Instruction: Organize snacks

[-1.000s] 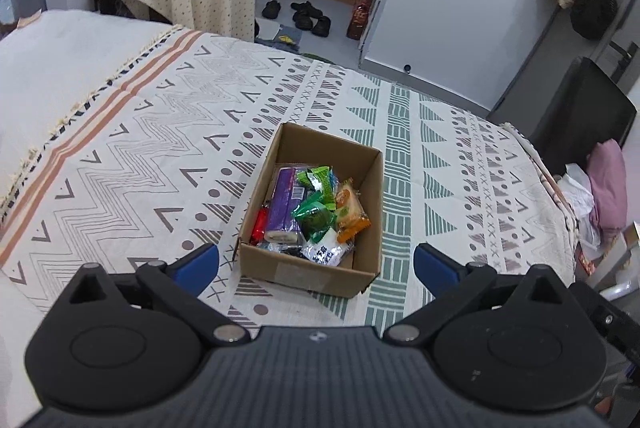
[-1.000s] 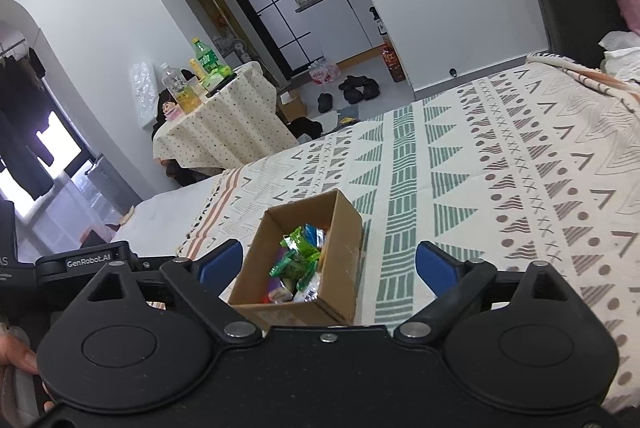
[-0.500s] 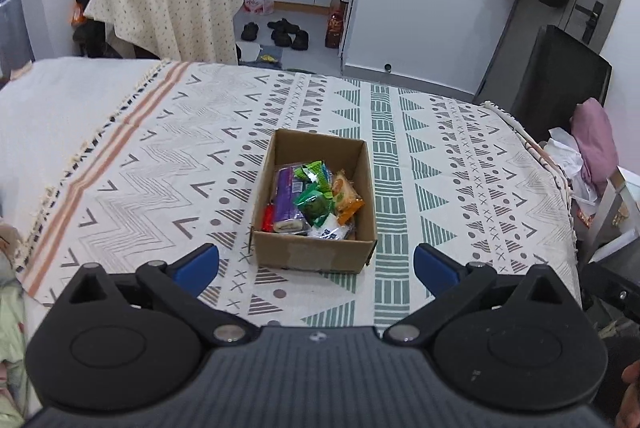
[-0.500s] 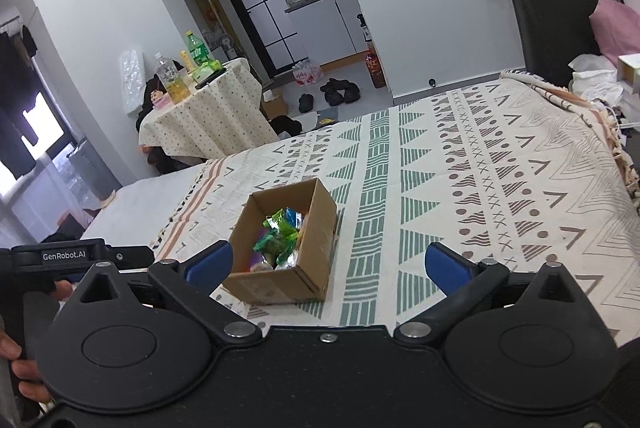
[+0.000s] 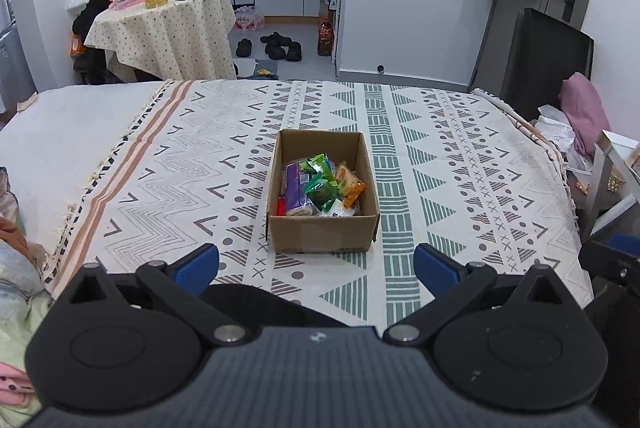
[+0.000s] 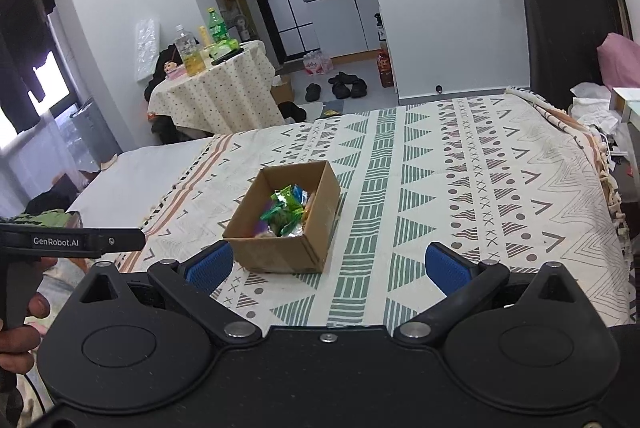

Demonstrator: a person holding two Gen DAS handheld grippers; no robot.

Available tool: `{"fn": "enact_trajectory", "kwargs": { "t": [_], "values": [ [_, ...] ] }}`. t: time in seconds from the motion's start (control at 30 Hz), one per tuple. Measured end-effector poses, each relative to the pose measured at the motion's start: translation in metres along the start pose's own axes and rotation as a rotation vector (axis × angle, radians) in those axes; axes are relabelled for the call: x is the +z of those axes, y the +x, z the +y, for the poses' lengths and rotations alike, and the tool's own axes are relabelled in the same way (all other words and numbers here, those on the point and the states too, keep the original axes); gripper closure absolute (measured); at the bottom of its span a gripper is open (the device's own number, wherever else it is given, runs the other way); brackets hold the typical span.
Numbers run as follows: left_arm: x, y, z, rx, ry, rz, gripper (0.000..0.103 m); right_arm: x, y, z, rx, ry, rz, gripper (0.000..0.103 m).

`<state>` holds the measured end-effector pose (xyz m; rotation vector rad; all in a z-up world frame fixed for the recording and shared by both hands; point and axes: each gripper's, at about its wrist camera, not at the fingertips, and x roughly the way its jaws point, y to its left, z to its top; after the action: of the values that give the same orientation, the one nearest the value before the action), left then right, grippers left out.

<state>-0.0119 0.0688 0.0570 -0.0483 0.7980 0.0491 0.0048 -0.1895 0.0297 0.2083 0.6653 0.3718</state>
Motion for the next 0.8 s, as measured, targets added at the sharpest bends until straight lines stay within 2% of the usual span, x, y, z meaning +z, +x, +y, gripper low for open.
{"fn": "enact_trajectory", "kwargs": {
  "t": [0.33,0.8],
  "values": [
    [-0.005,-0.027,-0.002,0.005,0.024,-0.051,0.0,0.001,-0.023,0.015,0.014,-0.034,-0.029,0.0],
    [-0.009,-0.031,0.003,-0.006,0.01,-0.057,0.0,0.001,-0.026,0.018,0.026,-0.041,-0.027,0.0]
  ]
}}
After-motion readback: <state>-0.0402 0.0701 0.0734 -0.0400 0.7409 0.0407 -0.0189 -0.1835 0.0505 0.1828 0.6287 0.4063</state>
